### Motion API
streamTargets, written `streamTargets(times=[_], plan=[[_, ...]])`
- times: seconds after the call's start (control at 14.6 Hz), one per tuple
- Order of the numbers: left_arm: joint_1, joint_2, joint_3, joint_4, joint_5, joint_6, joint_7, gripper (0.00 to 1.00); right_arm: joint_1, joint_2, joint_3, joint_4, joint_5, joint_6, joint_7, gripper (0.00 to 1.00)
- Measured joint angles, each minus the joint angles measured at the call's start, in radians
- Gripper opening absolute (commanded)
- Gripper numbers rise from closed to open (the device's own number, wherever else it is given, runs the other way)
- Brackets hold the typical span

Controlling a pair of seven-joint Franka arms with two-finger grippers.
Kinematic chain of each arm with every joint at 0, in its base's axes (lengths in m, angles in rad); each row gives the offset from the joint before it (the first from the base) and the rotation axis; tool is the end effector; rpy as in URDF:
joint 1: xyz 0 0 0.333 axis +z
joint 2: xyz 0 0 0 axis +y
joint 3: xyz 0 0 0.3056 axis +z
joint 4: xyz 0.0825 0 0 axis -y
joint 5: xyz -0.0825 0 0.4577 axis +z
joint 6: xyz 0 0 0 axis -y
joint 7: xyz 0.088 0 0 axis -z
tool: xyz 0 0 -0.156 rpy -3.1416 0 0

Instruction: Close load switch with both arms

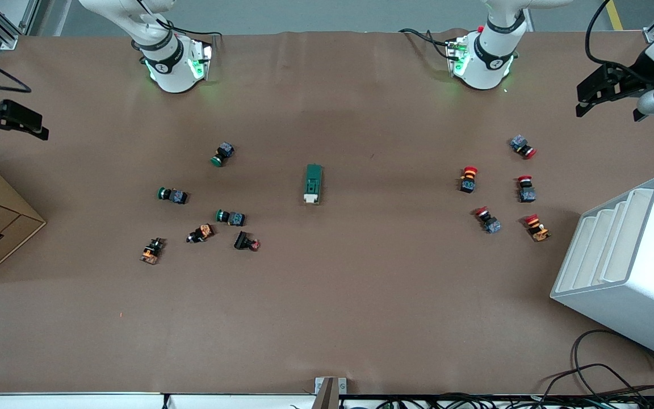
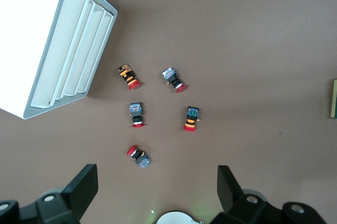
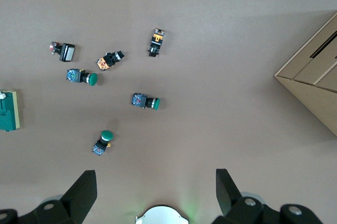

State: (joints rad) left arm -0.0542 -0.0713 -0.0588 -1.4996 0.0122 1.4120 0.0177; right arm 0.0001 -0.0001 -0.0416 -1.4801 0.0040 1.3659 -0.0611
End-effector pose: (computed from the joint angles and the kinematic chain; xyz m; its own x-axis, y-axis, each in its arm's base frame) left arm 0.5837 -0.0654 0.6329 0.9916 -0.1282 -0.0167 -0.1284 -0.9916 -0.0160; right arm 0.6000 -0.0242 0.5973 0.9933 0.0207 -0.1134 0.0196 -0.9997 -0.0109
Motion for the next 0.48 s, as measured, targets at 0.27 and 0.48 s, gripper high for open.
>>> streamTargets(times=[0.27, 0.48], plan=[[-0.009, -0.006, -0.001, 0.000, 0.000, -0.008, 0.001, 1.00, 0.000, -0.026, 0.000, -0.009, -0.002, 0.001, 0.000, 1.00], [-0.010, -0.007, -0.011, 0.000, 0.000, -0.024, 0.000, 1.00, 0.000, -0.038, 0.002, -0.010, -0.002, 0.002, 0.000, 1.00]])
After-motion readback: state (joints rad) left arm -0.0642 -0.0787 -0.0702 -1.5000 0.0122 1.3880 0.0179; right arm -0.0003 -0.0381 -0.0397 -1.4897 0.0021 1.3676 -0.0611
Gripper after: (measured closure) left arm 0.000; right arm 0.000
